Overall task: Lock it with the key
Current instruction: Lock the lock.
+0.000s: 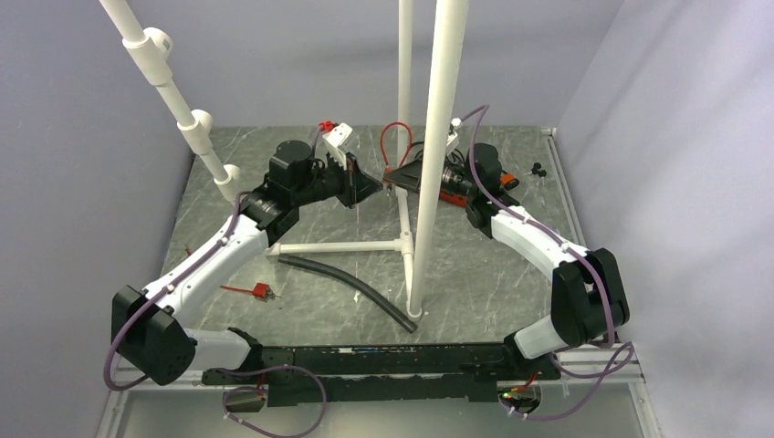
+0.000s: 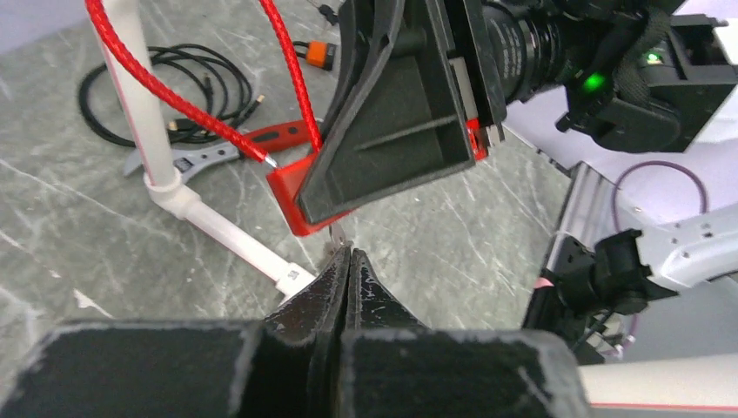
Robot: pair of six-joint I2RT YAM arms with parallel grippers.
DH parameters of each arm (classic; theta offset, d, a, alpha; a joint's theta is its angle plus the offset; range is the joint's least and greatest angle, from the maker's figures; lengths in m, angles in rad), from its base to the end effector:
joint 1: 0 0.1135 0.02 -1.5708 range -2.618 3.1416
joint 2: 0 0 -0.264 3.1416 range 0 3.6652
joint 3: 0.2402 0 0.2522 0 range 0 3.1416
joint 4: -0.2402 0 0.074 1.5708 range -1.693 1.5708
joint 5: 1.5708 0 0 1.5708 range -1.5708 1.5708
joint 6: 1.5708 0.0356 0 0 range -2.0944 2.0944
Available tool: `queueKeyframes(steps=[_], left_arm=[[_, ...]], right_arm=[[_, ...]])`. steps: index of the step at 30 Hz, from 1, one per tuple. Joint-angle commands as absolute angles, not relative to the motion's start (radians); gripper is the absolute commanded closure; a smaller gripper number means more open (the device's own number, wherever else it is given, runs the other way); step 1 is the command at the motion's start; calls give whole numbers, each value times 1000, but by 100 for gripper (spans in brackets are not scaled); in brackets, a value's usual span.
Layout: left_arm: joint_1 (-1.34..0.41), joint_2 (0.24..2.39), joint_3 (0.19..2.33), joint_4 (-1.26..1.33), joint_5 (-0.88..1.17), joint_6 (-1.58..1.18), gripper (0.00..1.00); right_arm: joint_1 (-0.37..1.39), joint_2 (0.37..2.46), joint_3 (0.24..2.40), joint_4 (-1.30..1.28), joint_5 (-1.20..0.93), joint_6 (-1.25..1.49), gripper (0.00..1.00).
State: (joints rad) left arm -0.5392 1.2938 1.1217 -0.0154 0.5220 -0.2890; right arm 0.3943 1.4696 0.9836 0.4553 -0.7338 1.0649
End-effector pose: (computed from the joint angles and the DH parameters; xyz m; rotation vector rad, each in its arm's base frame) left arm 0.2504 -0.1705 0.3651 0.6238 1.7479 -1.0469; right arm 0.3032 0.1520 0.3117 -0.0404 1.8859 1.6489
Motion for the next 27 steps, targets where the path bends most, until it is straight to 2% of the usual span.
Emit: queueKeyframes(steps=[1, 17, 27], left_arm=[[-573, 1311, 1203, -101, 356, -171, 98], [-624, 1342, 1208, -143, 270, -117, 100], [-644, 1374, 1255, -131, 292, -101, 100]], right_arm=[[410, 1433, 988, 466, -694, 1064, 100], [424, 1425, 971, 457, -683, 1119, 100], [438, 1427, 979, 415, -671, 1112, 100]])
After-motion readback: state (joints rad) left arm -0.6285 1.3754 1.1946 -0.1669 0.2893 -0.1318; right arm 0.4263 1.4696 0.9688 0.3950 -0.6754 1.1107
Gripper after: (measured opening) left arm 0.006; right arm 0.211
